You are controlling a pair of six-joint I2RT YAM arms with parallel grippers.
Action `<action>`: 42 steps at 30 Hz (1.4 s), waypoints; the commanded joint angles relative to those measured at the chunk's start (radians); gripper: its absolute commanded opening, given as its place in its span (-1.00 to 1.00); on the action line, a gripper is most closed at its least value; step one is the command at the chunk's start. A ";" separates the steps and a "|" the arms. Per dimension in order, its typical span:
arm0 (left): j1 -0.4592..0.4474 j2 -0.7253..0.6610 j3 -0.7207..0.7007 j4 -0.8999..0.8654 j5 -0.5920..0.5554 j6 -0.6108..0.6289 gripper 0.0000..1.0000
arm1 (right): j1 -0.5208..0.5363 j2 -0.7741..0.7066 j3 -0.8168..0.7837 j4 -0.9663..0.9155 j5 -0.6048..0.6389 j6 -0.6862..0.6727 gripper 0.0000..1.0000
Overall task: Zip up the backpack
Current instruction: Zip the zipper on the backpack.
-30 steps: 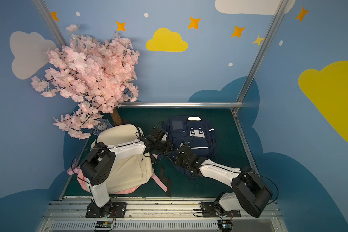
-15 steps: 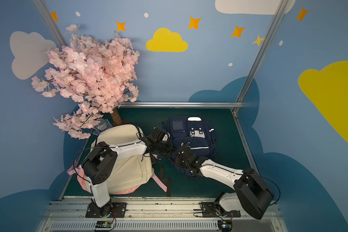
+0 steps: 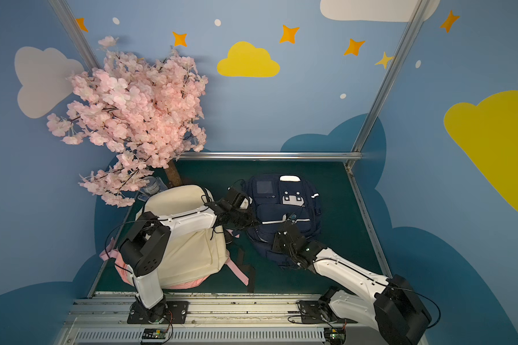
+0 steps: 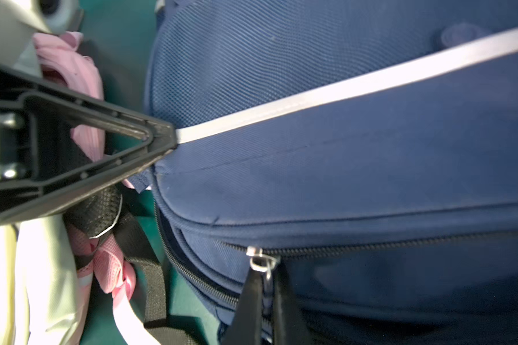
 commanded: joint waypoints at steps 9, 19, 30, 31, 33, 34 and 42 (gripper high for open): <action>-0.077 -0.096 -0.097 -0.053 -0.204 -0.076 -0.08 | 0.032 0.140 0.079 0.110 -0.132 -0.029 -1.00; -0.093 -0.081 -0.144 0.055 -0.150 -0.099 -0.36 | 0.109 0.184 0.074 0.144 -0.117 -0.022 -1.00; -0.063 -0.123 -0.181 0.030 -0.197 -0.039 -0.95 | 0.104 0.094 0.056 -0.053 0.034 -0.038 -1.00; -0.055 -0.129 -0.185 0.023 -0.199 -0.033 -0.95 | 0.093 0.071 0.050 -0.078 0.050 -0.059 -1.00; -0.036 -0.136 -0.199 0.020 -0.194 -0.030 -0.95 | 0.071 0.022 0.025 -0.110 0.079 -0.088 -1.00; -0.028 -0.138 -0.209 0.024 -0.192 -0.030 -0.95 | 0.057 -0.007 0.003 -0.116 0.089 -0.099 -1.00; 0.006 -0.141 -0.203 0.020 -0.205 -0.009 -0.95 | -0.120 -0.215 -0.140 -0.154 0.018 -0.056 -1.00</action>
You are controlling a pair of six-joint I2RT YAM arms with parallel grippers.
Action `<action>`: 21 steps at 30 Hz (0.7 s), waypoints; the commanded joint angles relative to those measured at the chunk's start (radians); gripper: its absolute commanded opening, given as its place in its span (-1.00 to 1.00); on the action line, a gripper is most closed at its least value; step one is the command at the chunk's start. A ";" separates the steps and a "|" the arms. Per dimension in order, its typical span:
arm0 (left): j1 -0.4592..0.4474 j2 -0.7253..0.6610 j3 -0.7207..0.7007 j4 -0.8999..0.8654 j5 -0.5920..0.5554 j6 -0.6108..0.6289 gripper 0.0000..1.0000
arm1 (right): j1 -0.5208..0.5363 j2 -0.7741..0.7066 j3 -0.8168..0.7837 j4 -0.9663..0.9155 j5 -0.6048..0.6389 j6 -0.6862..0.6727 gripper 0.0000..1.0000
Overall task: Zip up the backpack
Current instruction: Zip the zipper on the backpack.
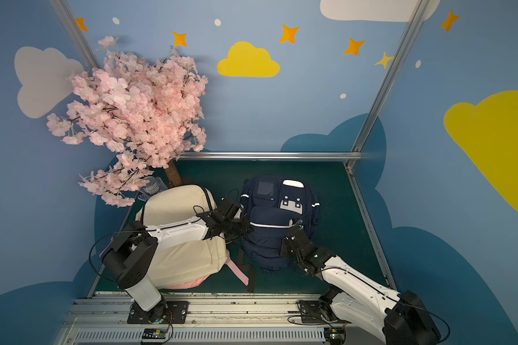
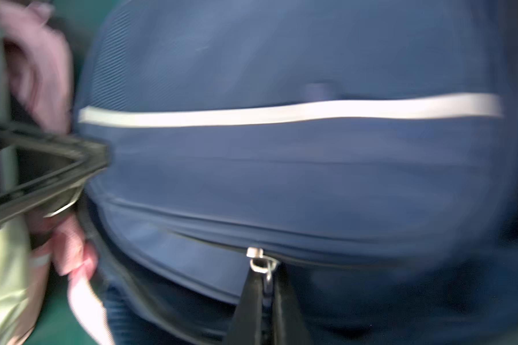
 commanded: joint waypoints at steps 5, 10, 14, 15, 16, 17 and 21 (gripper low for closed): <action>0.043 0.083 0.141 -0.086 -0.059 0.076 -0.95 | -0.039 -0.023 -0.074 0.158 -0.140 0.007 -1.00; 0.068 0.105 0.195 -0.071 -0.039 0.089 -0.40 | -0.034 0.140 0.050 0.154 -0.214 0.036 -1.00; 0.056 0.062 0.179 -0.095 -0.062 0.087 0.08 | -0.031 0.221 0.100 0.197 -0.272 0.049 -1.00; 0.047 0.039 0.157 -0.095 -0.079 0.074 0.16 | -0.031 0.235 0.098 0.221 -0.281 0.054 -1.00; 0.037 0.013 0.131 -0.094 -0.095 0.059 0.25 | -0.028 0.251 0.101 0.238 -0.288 0.061 -1.00; 0.026 -0.011 0.108 -0.096 -0.108 0.038 0.30 | -0.024 0.264 0.105 0.244 -0.290 0.063 -1.00; -0.010 -0.072 0.014 -0.052 -0.132 -0.044 0.34 | 0.004 0.292 0.112 0.259 -0.281 0.057 -1.00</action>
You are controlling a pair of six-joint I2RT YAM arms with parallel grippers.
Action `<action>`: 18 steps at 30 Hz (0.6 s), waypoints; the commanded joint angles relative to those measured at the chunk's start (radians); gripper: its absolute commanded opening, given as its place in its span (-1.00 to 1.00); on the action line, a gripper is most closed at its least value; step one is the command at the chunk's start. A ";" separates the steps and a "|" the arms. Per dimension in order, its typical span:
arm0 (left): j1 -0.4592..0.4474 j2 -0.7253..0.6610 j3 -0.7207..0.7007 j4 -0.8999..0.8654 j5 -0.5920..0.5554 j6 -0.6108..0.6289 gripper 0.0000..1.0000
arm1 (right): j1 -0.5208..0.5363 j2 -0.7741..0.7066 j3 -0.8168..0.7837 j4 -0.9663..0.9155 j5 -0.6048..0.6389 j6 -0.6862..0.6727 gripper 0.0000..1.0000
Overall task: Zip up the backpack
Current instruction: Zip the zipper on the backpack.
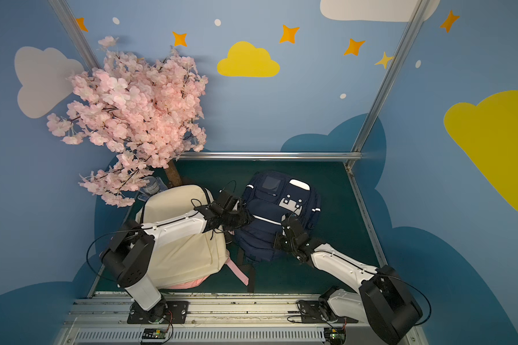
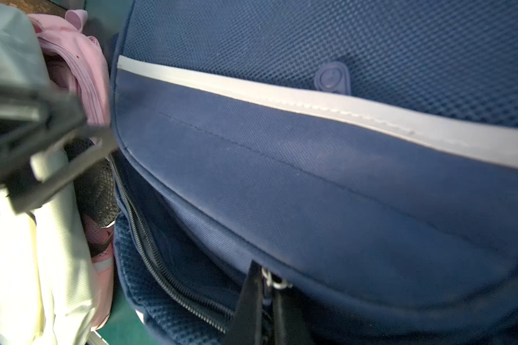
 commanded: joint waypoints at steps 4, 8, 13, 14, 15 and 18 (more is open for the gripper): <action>-0.033 -0.022 -0.084 0.114 -0.012 -0.118 0.35 | 0.061 0.034 0.039 0.065 -0.020 -0.013 -1.00; -0.035 0.023 -0.082 0.202 0.025 -0.132 0.33 | 0.093 0.059 0.057 0.073 -0.027 -0.029 -1.00; -0.035 0.058 -0.074 0.238 0.043 -0.134 0.14 | 0.117 0.068 0.059 0.087 -0.031 -0.040 -1.00; -0.035 0.065 -0.072 0.234 0.045 -0.134 0.09 | 0.122 0.069 0.058 0.090 -0.032 -0.042 -1.00; -0.035 0.069 -0.068 0.222 0.045 -0.136 0.02 | 0.126 0.068 0.059 0.090 -0.030 -0.046 -1.00; -0.031 0.074 -0.076 0.213 0.038 -0.141 -0.25 | 0.129 0.066 0.064 0.083 -0.026 -0.051 -1.00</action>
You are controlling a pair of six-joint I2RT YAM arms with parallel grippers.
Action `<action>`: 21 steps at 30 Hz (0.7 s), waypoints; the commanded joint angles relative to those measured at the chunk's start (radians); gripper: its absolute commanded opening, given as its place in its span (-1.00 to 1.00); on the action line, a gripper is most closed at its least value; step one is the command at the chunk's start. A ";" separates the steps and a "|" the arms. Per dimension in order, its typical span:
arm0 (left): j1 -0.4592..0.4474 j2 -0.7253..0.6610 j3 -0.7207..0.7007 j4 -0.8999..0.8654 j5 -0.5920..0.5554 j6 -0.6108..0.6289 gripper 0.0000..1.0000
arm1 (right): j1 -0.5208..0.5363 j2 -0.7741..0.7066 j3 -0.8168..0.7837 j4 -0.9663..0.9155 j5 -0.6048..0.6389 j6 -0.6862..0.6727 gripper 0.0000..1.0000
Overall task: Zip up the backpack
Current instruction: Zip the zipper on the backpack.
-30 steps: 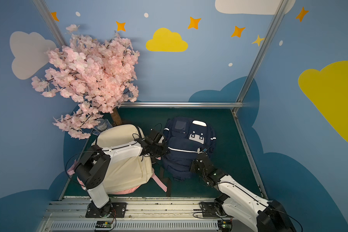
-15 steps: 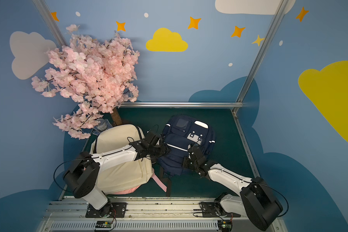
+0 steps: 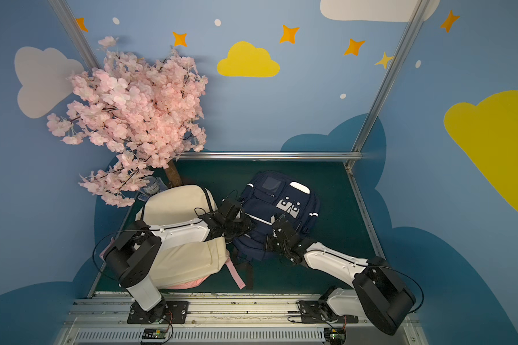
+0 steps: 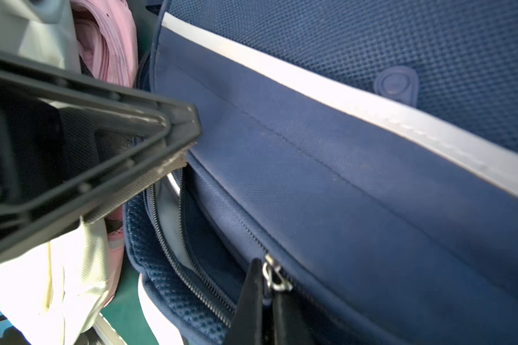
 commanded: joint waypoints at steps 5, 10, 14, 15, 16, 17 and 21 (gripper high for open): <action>0.030 0.002 -0.021 0.002 -0.003 -0.004 -0.75 | 0.014 -0.024 0.042 -0.059 0.002 -0.037 -1.00; 0.058 -0.037 -0.041 -0.026 -0.027 0.017 -0.95 | -0.011 -0.080 0.032 -0.215 0.134 0.010 -1.00; 0.075 -0.080 -0.056 -0.049 -0.050 0.037 -0.95 | -0.074 -0.155 -0.027 -0.250 0.156 -0.007 -1.00; 0.078 -0.085 -0.055 -0.056 -0.055 0.043 -0.94 | -0.087 -0.173 -0.043 -0.243 0.161 -0.015 -1.00; 0.080 -0.091 -0.054 -0.064 -0.059 0.048 -0.95 | -0.102 -0.195 -0.071 -0.225 0.165 -0.030 -1.00; 0.081 -0.096 -0.053 -0.069 -0.063 0.053 -0.95 | -0.116 -0.217 -0.087 -0.211 0.166 -0.032 -1.00; 0.078 -0.084 -0.038 -0.073 -0.045 0.058 -0.94 | -0.124 -0.251 -0.093 -0.167 0.126 -0.075 -1.00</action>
